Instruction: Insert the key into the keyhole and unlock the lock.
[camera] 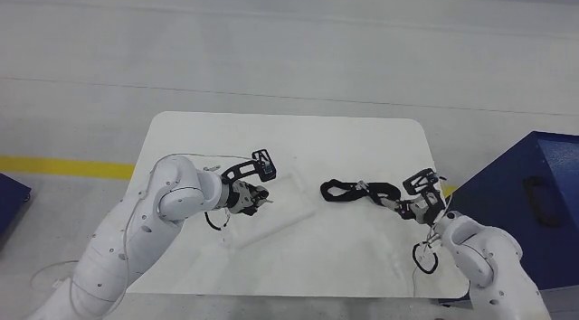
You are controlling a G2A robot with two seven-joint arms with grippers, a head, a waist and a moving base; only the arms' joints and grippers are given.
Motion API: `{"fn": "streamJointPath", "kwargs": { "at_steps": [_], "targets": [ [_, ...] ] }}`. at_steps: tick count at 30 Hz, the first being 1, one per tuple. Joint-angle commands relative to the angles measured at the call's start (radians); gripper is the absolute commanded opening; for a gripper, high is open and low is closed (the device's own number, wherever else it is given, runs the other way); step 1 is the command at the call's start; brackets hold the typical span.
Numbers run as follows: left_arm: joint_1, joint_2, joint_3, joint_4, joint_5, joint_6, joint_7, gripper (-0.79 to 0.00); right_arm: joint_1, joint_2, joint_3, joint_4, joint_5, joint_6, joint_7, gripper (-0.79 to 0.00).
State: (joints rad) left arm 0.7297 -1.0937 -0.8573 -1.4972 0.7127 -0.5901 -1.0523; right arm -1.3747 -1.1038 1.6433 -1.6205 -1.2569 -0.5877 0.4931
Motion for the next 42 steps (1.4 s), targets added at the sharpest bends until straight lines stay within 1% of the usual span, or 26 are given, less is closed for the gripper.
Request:
{"fn": "streamJointPath", "kwargs": {
  "at_steps": [1, 3, 5, 9, 15, 16, 17, 18, 19, 23, 24, 25, 27, 28, 29, 30, 37, 42],
  "targets": [
    [0.0, 0.0, 0.0, 0.0, 0.0, 0.0, 0.0, -0.785, 0.097, 0.004, -0.037, 0.088, -0.041, -0.088, 0.015, 0.0],
    [0.0, 0.0, 0.0, 0.0, 0.0, 0.0, 0.0, -0.785, 0.161, 0.005, -0.082, 0.157, -0.085, -0.141, -0.003, 0.0],
    [0.0, 0.0, 0.0, 0.0, 0.0, 0.0, 0.0, -0.785, 0.207, 0.002, -0.128, 0.212, -0.135, -0.141, -0.036, 0.0],
    [0.0, 0.0, 0.0, 0.0, 0.0, 0.0, 0.0, -0.785, 0.263, -0.008, -0.224, 0.301, -0.243, -0.09, -0.115, 0.0],
    [0.0, 0.0, 0.0, 0.0, 0.0, 0.0, 0.0, -0.785, 0.354, -0.028, -0.339, 0.471, -0.31, -0.034, -0.158, 0.0],
    [0.0, 0.0, 0.0, 0.0, 0.0, 0.0, 0.0, -0.785, 0.369, -0.031, -0.349, 0.497, -0.306, -0.035, -0.16, -0.043],
    [0.0, 0.0, 0.0, 0.0, 0.0, 0.0, 0.0, -0.785, 0.382, -0.033, -0.356, 0.52, -0.299, -0.04, -0.164, -0.231],
    [0.0, 0.0, 0.0, 0.0, 0.0, 0.0, 0.0, -0.785, 0.395, -0.035, -0.361, 0.542, -0.286, -0.051, -0.166, -0.357],
    [0.0, 0.0, 0.0, 0.0, 0.0, 0.0, 0.0, -0.785, 0.408, -0.036, -0.363, 0.564, -0.272, -0.063, -0.165, -0.397],
    [0.0, 0.0, 0.0, 0.0, 0.0, 0.0, 0.0, -0.785, 0.451, -0.039, -0.37, 0.635, -0.232, -0.108, -0.158, -0.453],
    [0.0, 0.0, 0.0, 0.0, 0.0, 0.0, 0.0, -0.785, 0.461, -0.04, -0.372, 0.652, -0.221, -0.121, -0.153, -0.526],
    [0.0, 0.0, 0.0, 0.0, 0.0, 0.0, 0.0, -0.785, 0.471, -0.041, -0.374, 0.666, -0.212, -0.131, -0.148, -0.573],
    [0.0, 0.0, 0.0, 0.0, 0.0, 0.0, 0.0, -0.785, 0.49, -0.043, -0.378, 0.696, -0.191, -0.148, -0.14, -0.582],
    [0.0, 0.0, 0.0, 0.0, 0.0, 0.0, 0.0, -0.785, 0.498, -0.044, -0.382, 0.708, -0.182, -0.158, -0.134, -0.613],
    [0.0, 0.0, 0.0, 0.0, 0.0, 0.0, 0.0, -0.785, 0.506, -0.045, -0.386, 0.719, -0.177, -0.164, -0.13, -0.708],
    [0.0, 0.0, 0.0, 0.0, 0.0, 0.0, 0.0, -0.785, 0.513, -0.046, -0.389, 0.73, -0.168, -0.17, -0.128, -0.785],
    [0.0, 0.0, 0.0, 0.0, 0.0, 0.0, 0.0, -0.785, 0.549, -0.052, -0.408, 0.793, -0.105, -0.218, -0.112, -0.785],
    [0.0, 0.0, 0.0, 0.0, 0.0, 0.0, 0.0, -0.785, 0.579, -0.051, -0.394, 0.845, -0.002, -0.296, -0.062, -0.785]
  ]
}}
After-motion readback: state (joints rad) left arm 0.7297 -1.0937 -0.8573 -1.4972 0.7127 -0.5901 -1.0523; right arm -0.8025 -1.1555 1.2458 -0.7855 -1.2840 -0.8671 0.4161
